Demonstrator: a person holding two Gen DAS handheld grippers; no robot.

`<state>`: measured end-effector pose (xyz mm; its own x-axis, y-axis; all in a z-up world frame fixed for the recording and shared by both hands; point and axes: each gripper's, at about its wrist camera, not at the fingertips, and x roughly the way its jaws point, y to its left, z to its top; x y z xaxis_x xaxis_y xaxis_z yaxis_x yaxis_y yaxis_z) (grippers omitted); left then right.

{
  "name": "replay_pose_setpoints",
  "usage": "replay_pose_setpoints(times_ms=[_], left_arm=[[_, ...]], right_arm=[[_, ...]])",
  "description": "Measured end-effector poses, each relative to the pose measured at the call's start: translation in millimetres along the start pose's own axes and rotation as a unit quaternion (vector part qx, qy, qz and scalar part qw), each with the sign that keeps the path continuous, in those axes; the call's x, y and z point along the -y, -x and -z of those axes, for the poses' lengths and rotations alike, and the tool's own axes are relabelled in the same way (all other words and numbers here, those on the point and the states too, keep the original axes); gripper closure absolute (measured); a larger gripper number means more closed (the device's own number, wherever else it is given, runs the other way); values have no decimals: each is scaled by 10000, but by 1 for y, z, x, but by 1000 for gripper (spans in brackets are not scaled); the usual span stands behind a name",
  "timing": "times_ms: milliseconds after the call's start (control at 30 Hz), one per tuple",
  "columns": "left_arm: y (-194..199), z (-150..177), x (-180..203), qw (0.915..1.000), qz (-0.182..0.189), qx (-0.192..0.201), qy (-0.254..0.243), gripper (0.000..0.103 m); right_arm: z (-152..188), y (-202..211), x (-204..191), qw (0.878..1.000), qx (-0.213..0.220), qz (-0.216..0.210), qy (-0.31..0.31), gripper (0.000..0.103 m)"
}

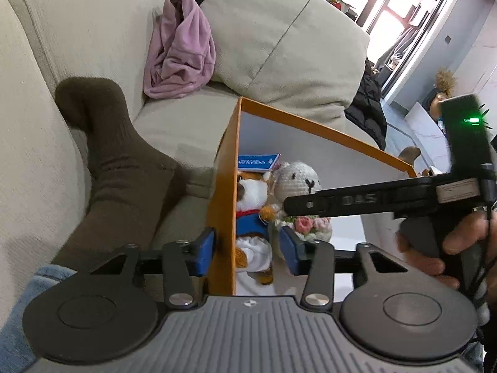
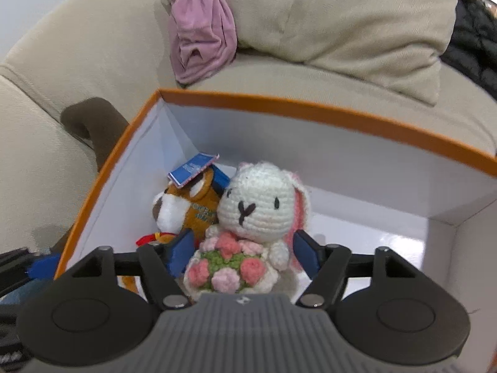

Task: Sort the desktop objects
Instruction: 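Set the white bunny beside the bear and open the right gripper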

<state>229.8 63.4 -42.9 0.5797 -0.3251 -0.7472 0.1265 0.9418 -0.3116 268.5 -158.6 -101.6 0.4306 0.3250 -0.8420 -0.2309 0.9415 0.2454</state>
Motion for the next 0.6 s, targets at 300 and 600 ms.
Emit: replay_pose_setpoints(times_ms=[300,600], left_arm=[[2,-1,-17,9990,94,-23,434,72],[0,-1,-20,9984,132,-89,541,73]], right_arm=[[21,24,-6,9978,-380,-55,549,30],[24,-5,-42,9886,-683,112,1339,17]])
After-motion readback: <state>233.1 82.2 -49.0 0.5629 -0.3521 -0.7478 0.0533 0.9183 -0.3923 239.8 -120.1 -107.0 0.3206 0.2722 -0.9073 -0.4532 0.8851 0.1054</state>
